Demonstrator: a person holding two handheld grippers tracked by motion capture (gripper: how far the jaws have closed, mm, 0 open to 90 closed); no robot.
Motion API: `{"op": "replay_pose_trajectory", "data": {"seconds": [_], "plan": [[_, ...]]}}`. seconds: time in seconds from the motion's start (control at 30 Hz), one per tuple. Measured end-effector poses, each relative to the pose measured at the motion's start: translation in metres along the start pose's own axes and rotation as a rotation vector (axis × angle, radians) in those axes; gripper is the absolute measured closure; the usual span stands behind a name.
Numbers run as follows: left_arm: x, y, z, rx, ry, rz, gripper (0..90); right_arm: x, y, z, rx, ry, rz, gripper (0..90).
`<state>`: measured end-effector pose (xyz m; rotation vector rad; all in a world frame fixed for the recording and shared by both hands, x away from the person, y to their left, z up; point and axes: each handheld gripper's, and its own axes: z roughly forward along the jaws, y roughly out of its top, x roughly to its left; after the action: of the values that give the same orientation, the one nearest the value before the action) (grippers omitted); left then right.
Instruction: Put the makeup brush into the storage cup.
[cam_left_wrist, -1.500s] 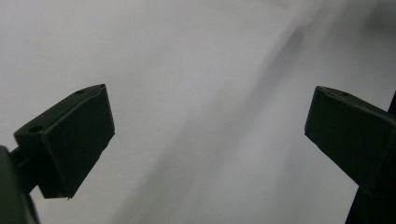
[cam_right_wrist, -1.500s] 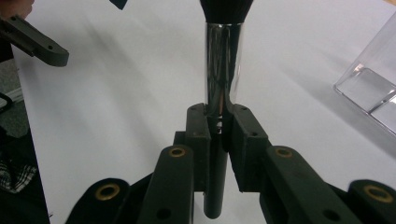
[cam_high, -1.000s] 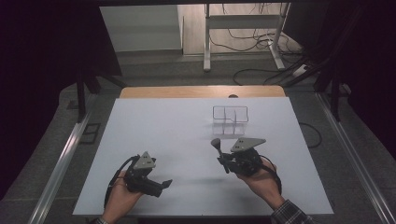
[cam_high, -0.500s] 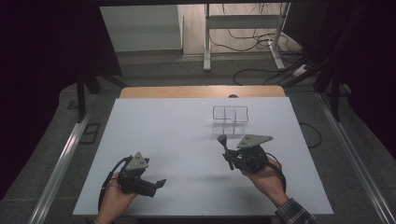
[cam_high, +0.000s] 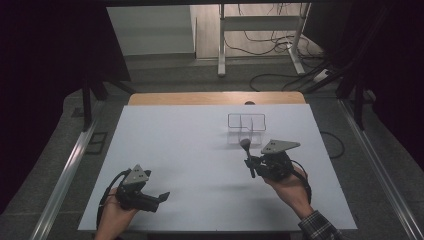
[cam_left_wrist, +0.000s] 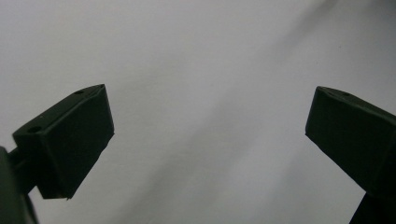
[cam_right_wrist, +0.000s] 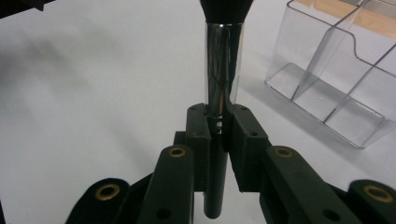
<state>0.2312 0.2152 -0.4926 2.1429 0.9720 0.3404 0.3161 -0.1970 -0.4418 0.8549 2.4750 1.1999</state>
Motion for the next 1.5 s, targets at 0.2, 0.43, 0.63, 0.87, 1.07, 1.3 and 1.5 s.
{"op": "replay_pose_trajectory", "data": {"seconds": [0.2,0.43,0.63,0.87,1.07,1.3,1.5], "plan": [[0.001,-0.004,-0.003,-0.003,0.012,-0.002,1.2,-0.003,0.000,-0.002,-0.004,-0.005,0.009,78.9],[0.003,-0.008,-0.005,0.000,0.014,0.001,1.2,-0.007,0.002,-0.003,-0.011,-0.011,0.018,78.9],[0.005,-0.011,-0.007,0.010,0.017,0.004,0.7,-0.011,0.003,-0.005,-0.018,-0.016,0.031,79.0],[0.006,-0.014,-0.009,0.010,0.018,-0.005,0.4,-0.015,0.005,-0.006,-0.026,-0.019,0.040,78.9],[0.007,-0.017,-0.011,0.009,0.026,-0.016,0.2,-0.020,0.008,-0.007,-0.034,-0.025,0.045,78.9],[0.008,-0.019,-0.014,0.008,0.040,-0.025,0.0,-0.026,0.010,-0.008,-0.040,-0.033,0.052,78.9],[0.010,-0.023,-0.017,0.004,0.055,-0.044,0.0,-0.033,0.014,-0.009,-0.043,-0.049,0.054,79.0]]}}
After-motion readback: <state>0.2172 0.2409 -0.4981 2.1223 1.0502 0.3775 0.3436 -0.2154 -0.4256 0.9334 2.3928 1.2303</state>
